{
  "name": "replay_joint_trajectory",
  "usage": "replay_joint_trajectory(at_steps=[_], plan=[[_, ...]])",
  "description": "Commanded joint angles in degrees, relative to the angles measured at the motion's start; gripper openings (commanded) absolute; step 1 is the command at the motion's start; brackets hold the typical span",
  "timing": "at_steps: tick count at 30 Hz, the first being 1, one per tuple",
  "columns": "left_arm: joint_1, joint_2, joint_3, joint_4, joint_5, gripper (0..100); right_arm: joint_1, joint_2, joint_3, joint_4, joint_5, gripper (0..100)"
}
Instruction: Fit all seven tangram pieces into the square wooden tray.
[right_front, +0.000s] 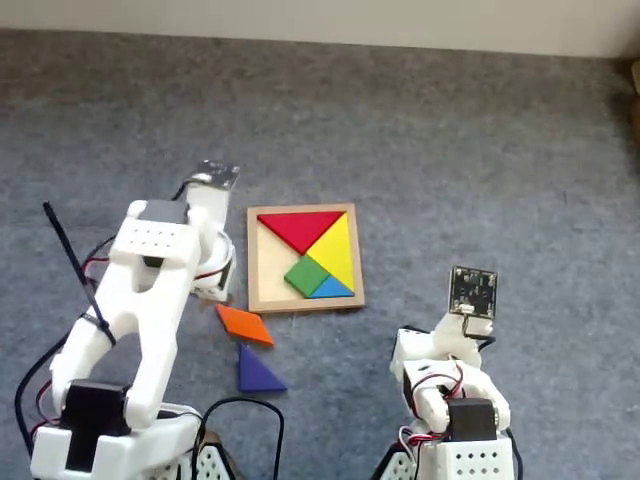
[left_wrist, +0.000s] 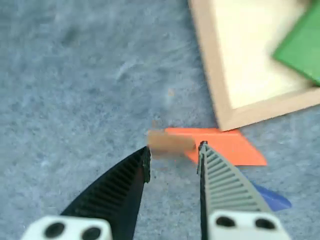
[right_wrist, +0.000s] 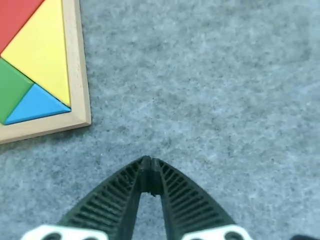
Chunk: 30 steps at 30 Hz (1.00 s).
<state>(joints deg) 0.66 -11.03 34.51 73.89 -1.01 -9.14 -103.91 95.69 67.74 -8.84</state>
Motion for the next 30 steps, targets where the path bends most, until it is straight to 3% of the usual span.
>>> replay_joint_trajectory(at_steps=[1, 5, 13, 17, 24, 30], plan=[[7.78, -0.4, -4.88, 0.09, 0.7, 16, 0.75, 0.04, 5.67, -1.01, 0.44, 0.9], [12.7, 0.13, -6.81, -3.16, 6.15, 16, 0.84, 0.04, 5.67, -1.01, 0.44, 0.9], [15.78, 0.13, -7.08, -11.34, 7.12, 16, 0.84, 0.04, 5.67, -1.1, 0.44, 0.9], [12.62, 0.04, -6.73, -8.18, 6.86, 16, 0.84, 0.04, 5.67, -1.1, 0.44, 0.9], [0.92, 0.04, -6.55, -2.73, 6.42, 16, 0.84, 0.04, 5.67, -1.1, 0.44, 0.9], [-3.3, 0.04, -2.33, -3.16, -4.57, 17, 0.84, 0.04, 5.67, -1.1, 0.44, 0.9]])
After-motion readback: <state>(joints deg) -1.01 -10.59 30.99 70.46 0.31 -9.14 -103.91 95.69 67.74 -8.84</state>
